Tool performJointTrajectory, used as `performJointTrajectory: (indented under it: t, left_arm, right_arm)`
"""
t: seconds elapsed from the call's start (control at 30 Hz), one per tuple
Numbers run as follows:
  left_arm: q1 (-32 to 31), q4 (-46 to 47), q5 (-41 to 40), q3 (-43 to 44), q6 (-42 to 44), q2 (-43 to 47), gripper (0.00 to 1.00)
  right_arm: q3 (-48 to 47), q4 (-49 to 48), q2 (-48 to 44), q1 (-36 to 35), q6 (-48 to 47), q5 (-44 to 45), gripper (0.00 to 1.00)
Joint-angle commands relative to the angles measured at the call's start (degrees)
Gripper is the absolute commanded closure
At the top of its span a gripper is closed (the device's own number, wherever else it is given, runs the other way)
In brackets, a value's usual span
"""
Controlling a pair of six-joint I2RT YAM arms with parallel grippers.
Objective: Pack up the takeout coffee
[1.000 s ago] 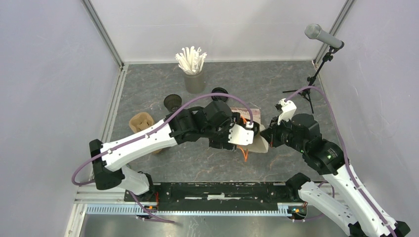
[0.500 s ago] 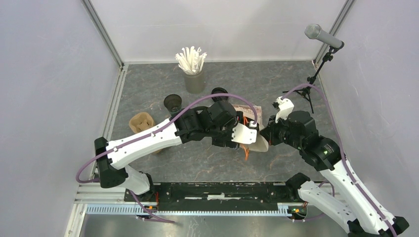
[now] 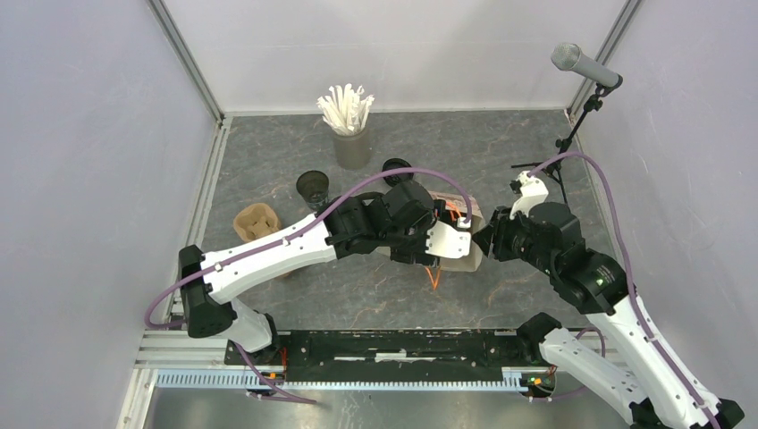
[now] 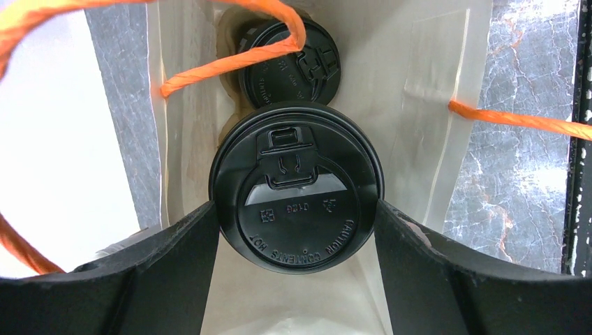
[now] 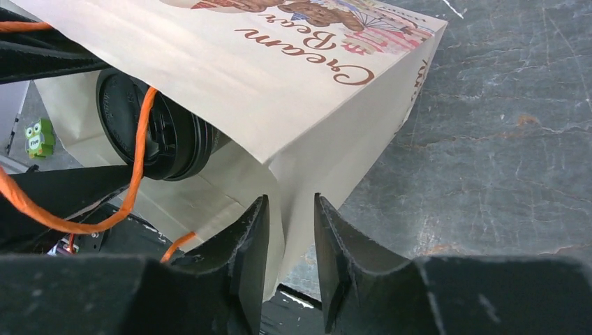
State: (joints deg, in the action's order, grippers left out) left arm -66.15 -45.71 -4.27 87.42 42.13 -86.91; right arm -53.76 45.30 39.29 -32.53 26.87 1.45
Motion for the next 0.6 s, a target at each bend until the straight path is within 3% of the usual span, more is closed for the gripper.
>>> performJointTrajectory:
  t: [0.0,0.27,0.57]
  left_arm:
    - [-0.36,2.82,-0.03,1.26,2.44,-0.23,0.65]
    - [-0.45,2.91,0.81,1.33,2.32,-0.41,0.66]
    - [-0.59,4.06,0.46,1.69,2.62,-1.06,0.67]
  right_arm:
    - [0.01,1.00,-1.36,-0.07,5.19,2.36,0.63]
    - [-0.48,6.64,0.74,-0.07,8.20,3.63,0.63]
    - [0.54,2.41,0.86,-0.10,10.05,2.24,0.62]
